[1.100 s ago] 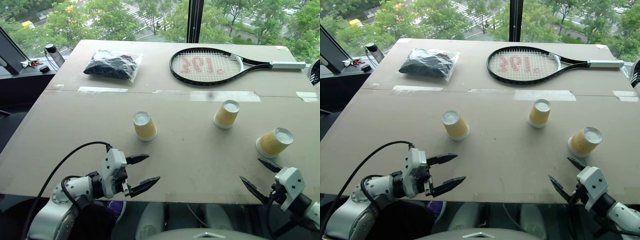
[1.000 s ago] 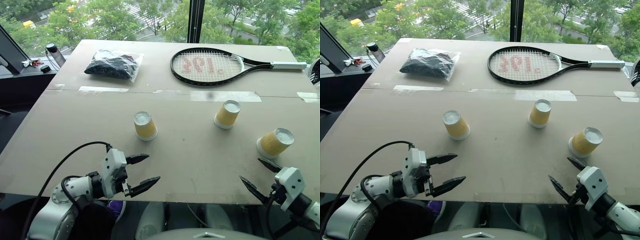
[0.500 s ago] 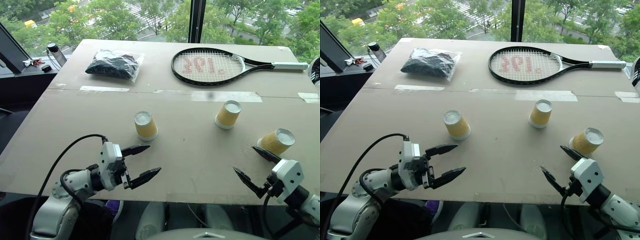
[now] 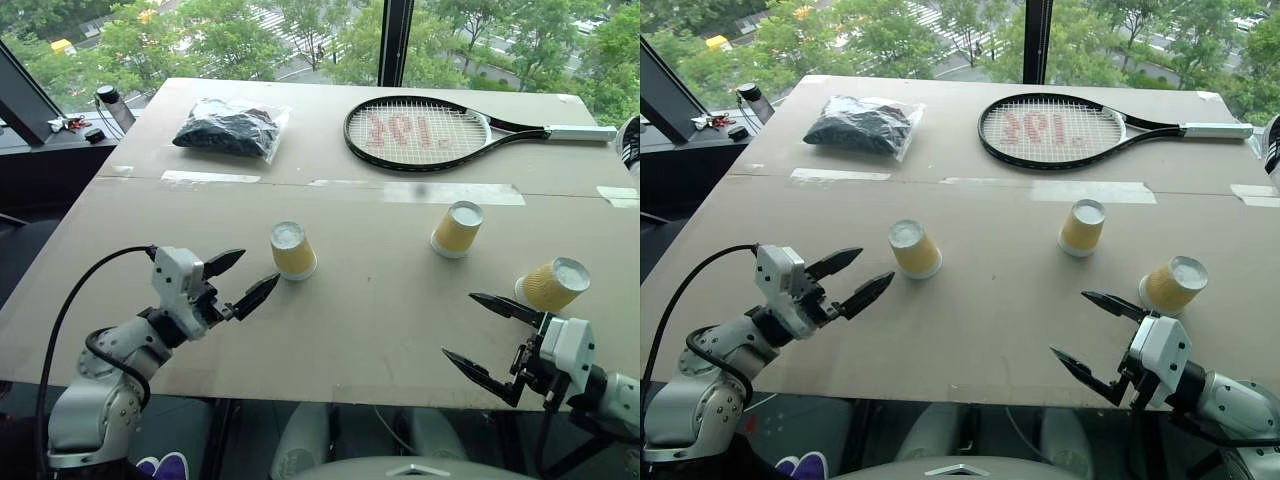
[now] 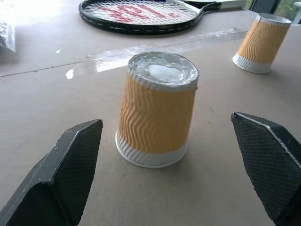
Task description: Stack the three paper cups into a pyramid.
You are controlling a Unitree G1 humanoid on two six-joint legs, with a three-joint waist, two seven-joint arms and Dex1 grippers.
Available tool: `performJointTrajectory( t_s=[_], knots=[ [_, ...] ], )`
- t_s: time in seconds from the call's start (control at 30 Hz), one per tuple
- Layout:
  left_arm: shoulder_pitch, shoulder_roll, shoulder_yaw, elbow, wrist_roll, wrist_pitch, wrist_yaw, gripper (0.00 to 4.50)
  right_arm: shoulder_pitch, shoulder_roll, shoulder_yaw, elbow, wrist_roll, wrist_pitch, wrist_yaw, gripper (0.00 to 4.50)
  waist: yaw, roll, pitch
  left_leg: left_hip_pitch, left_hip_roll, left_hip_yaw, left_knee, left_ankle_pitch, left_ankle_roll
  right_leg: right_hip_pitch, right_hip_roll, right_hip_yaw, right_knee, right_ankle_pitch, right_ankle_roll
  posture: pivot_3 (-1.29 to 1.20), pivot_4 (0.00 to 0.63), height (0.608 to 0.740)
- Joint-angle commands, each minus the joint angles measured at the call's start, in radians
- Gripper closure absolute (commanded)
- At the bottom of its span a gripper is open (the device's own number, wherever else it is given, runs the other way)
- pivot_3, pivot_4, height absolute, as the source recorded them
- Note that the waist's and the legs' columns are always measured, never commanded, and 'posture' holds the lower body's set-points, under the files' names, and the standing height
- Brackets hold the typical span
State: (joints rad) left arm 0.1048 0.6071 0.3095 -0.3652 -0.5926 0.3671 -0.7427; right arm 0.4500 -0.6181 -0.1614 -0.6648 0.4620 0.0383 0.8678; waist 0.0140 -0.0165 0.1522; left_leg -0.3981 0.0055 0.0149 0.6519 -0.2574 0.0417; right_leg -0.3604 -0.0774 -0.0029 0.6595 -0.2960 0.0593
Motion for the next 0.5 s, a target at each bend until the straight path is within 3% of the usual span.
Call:
performJointTrajectory(
  t_s=[0.03,0.5],
  knots=[
    [-0.083,0.023,-0.018,0.031,0.005,0.018,-0.001,0.00,-0.032,-0.023,0.003,-0.036,0.046,0.019,0.019,0.13,0.000,-0.001,0.000,0.000,0.000,0.000,0.000,0.000,0.000,0.000,0.000,-0.001,0.000,0.000,0.000,0.00,0.150,0.740],
    [-0.258,0.036,-0.151,0.290,0.123,-0.112,-0.181,0.00,-0.018,-0.014,0.056,-0.113,0.016,0.032,-0.031,0.13,0.000,-0.001,0.000,0.000,0.000,0.000,0.000,0.000,0.000,0.000,0.004,0.000,0.000,0.000,0.000,0.00,0.150,0.740]
  ],
)
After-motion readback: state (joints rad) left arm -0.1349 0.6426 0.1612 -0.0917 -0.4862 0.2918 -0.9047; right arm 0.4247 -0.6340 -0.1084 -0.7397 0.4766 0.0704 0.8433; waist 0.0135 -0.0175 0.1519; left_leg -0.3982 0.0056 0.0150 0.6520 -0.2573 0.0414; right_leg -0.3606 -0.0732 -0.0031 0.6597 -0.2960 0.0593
